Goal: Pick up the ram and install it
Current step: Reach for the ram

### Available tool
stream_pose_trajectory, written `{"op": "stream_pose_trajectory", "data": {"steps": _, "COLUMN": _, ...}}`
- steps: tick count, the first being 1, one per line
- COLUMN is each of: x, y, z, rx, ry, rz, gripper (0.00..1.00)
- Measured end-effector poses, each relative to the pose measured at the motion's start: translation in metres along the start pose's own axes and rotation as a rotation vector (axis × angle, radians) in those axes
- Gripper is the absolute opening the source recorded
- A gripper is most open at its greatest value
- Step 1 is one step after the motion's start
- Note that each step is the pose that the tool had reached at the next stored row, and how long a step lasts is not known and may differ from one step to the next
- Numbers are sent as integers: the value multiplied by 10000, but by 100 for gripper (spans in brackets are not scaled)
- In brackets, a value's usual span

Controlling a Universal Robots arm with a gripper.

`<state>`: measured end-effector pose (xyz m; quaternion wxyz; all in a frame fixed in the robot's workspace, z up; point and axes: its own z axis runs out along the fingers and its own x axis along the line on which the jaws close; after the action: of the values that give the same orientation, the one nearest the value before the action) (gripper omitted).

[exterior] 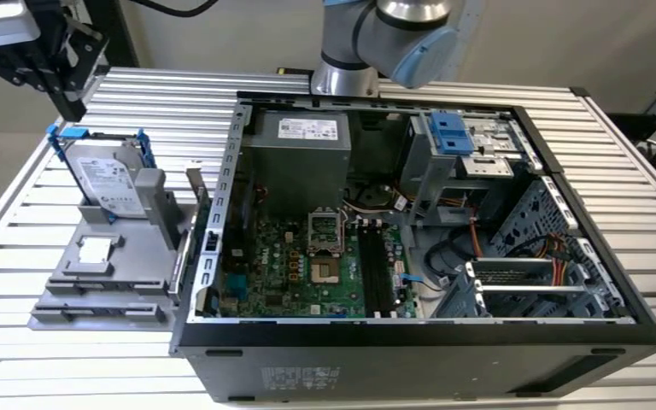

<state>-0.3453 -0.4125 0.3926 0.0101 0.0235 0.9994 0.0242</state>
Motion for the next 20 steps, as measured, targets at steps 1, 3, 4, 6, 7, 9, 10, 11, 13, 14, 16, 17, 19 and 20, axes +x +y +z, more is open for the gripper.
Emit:
{"op": "stream_pose_trajectory", "data": {"steps": 1, "x": 1, "y": -28, "z": -1, "rx": 0, "ry": 0, "rz": 1, "gripper": 0}}
{"op": "stream_pose_trajectory", "data": {"steps": 3, "x": 1, "y": -89, "z": -5, "rx": 1, "ry": 1, "rz": 2, "gripper": 0}}
{"op": "stream_pose_trajectory", "data": {"steps": 4, "x": 0, "y": -118, "z": -6, "rx": 1, "ry": 0, "rz": 3, "gripper": 0}}
{"op": "stream_pose_trajectory", "data": {"steps": 6, "x": -2, "y": -174, "z": -9, "rx": 1, "ry": 1, "rz": 4, "gripper": 0}}
{"op": "stream_pose_trajectory", "data": {"steps": 7, "x": -3, "y": -204, "z": -10, "rx": 1, "ry": 0, "rz": 3, "gripper": 0}}
{"op": "stream_pose_trajectory", "data": {"steps": 9, "x": -6, "y": -264, "z": -13, "rx": 1, "ry": 0, "rz": 2, "gripper": 0}}
{"op": "stream_pose_trajectory", "data": {"steps": 10, "x": -7, "y": -294, "z": -15, "rx": 1, "ry": 1, "rz": 3, "gripper": 0}}
{"op": "stream_pose_trajectory", "data": {"steps": 11, "x": -8, "y": -325, "z": -16, "rx": 0, "ry": 0, "rz": 3, "gripper": 0}}
{"op": "stream_pose_trajectory", "data": {"steps": 13, "x": -11, "y": -386, "z": -19, "rx": 0, "ry": 0, "rz": 4, "gripper": 0}}
{"op": "stream_pose_trajectory", "data": {"steps": 14, "x": -12, "y": -415, "z": -20, "rx": 0, "ry": 0, "rz": 4, "gripper": 0}}
{"op": "stream_pose_trajectory", "data": {"steps": 16, "x": -12, "y": -456, "z": -22, "rx": 0, "ry": 0, "rz": -28, "gripper": 0}}
{"op": "stream_pose_trajectory", "data": {"steps": 17, "x": -9, "y": -457, "z": -23, "rx": -1, "ry": 3, "rz": -142, "gripper": 0}}
{"op": "stream_pose_trajectory", "data": {"steps": 19, "x": -6, "y": -459, "z": -22, "rx": -8, "ry": 6, "rz": -402, "gripper": 0}}
{"op": "stream_pose_trajectory", "data": {"steps": 20, "x": -2, "y": -463, "z": -22, "rx": -10, "ry": 7, "rz": -498, "gripper": 0}}
